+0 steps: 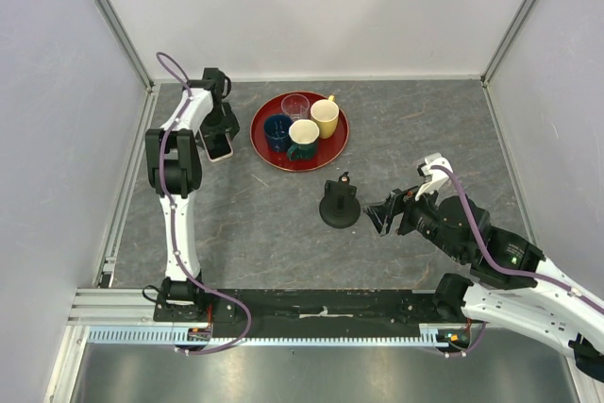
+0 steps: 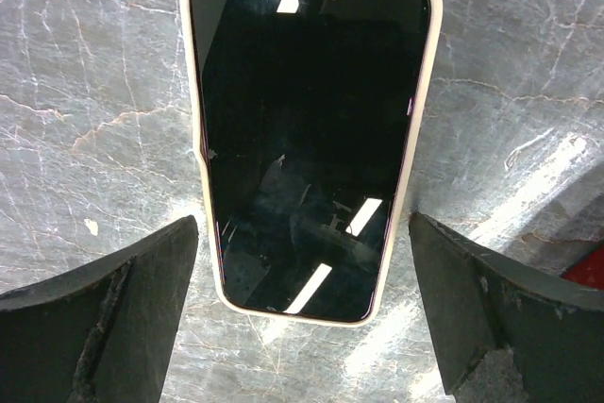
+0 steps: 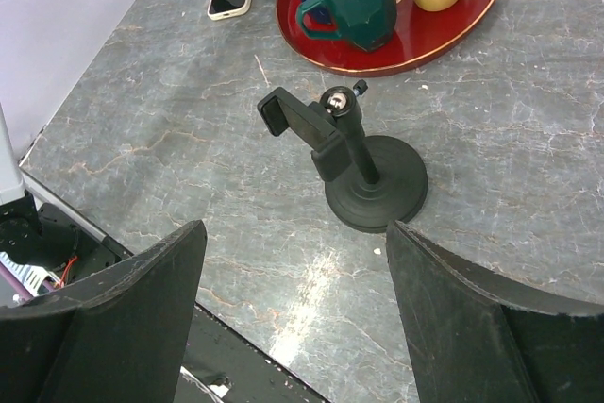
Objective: Place the phone on the phone stand
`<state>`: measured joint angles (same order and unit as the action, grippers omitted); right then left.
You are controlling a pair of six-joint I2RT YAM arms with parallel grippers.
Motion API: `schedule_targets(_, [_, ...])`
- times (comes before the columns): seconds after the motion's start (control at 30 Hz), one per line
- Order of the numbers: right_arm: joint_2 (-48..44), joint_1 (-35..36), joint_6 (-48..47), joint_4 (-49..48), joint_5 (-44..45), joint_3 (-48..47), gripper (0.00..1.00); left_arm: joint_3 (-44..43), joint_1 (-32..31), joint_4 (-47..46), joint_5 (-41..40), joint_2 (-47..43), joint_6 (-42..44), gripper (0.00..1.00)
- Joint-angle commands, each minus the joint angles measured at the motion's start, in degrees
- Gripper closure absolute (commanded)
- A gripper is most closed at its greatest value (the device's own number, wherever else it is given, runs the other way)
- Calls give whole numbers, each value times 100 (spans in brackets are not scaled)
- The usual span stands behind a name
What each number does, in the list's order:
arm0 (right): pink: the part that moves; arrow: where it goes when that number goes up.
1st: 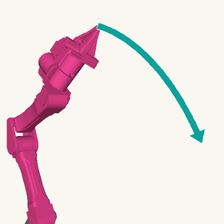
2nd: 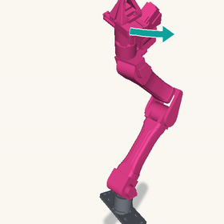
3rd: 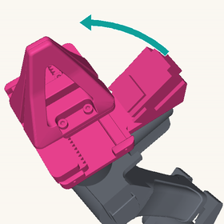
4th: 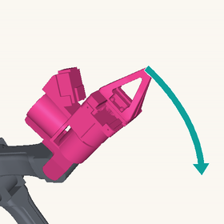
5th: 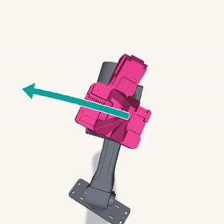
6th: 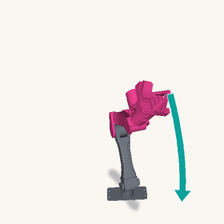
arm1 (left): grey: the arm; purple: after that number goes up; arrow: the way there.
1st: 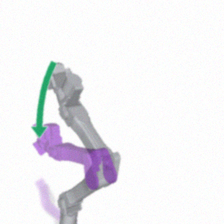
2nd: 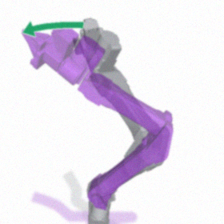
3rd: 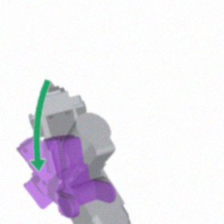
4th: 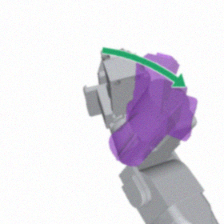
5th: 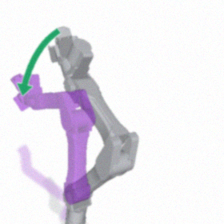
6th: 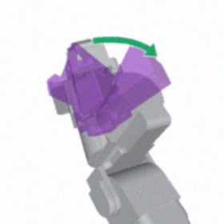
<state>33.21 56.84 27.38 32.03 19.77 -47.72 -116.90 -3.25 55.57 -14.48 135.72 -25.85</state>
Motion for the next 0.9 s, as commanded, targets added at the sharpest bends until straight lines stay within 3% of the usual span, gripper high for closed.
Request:
schedule_targets(0.0, [-43, 20, 22, -197, 36, 44, 16, -473, 43, 462, -178, 200, 194, 0])
schedule_targets(0.23, [-69, 11, 22, -189, 71, 44, 16, -43, 114, 33, -11, -160, 422, 0])
schedule_targets(0.6, [-113, 11, 49, -153, 79, -9, 16, -772, 298, 121, 648, 499, 466, 3])
schedule_targets(0.67, [-122, 11, 57, -136, 115, -18, 16, -808, 298, 129, 570, 578, 484, 7])
schedule_targets(0.77, [-69, 11, 40, -101, 132, -70, 15, -782, 298, 173, 464, 631, 449, 21])
schedule_targets(0.87, [158, 11, 57, -48, 159, -114, 15, -694, 298, 217, 158, 587, 440, 40])
